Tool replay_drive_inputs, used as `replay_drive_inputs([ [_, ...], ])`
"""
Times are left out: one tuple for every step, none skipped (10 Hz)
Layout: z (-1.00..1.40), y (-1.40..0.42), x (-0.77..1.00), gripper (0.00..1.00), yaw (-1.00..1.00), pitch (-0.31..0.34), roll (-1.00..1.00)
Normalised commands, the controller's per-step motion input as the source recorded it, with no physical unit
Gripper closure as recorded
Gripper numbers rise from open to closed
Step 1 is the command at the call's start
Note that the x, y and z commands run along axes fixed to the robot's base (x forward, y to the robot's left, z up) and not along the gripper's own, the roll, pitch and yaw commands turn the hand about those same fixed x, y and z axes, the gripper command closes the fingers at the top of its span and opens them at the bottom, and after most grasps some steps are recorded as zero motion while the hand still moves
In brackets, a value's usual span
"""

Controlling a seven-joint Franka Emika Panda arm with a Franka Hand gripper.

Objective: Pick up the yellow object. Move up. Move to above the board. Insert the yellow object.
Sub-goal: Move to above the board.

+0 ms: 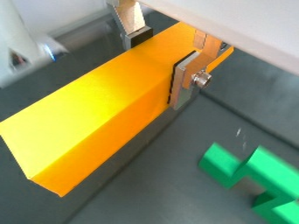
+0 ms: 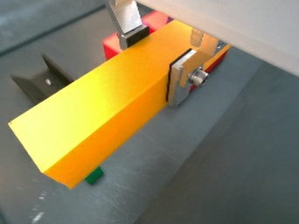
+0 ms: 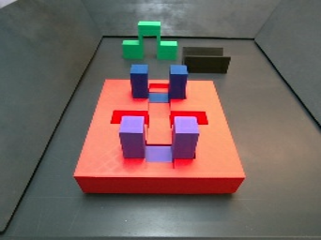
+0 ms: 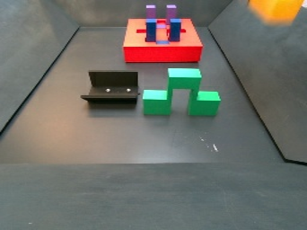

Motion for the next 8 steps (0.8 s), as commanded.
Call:
replay_drive_inputs([
  [1.4,-0.01,-0.01,1.0,0.0,0.067,0.01],
  [0.39,0.0,0.01,1.0,0.0,0.057,0.01],
  [0.24,-1.4,0.97,1.0,0.0,0.109,0.07],
  [0.19,-1.4,0.98,1.0,0.01,0.105,0.09],
  [0.18,-1.4,1.02,1.0,0.03,0.178,0.13],
  [0.17,-1.4,1.07,1.0,0.01,0.178,0.0],
  [0.21,-1.4,1.04,1.0,0.01,0.13,0.02],
  [0.21,-1.4,1.03,1.0,0.01,0.117,0.03],
])
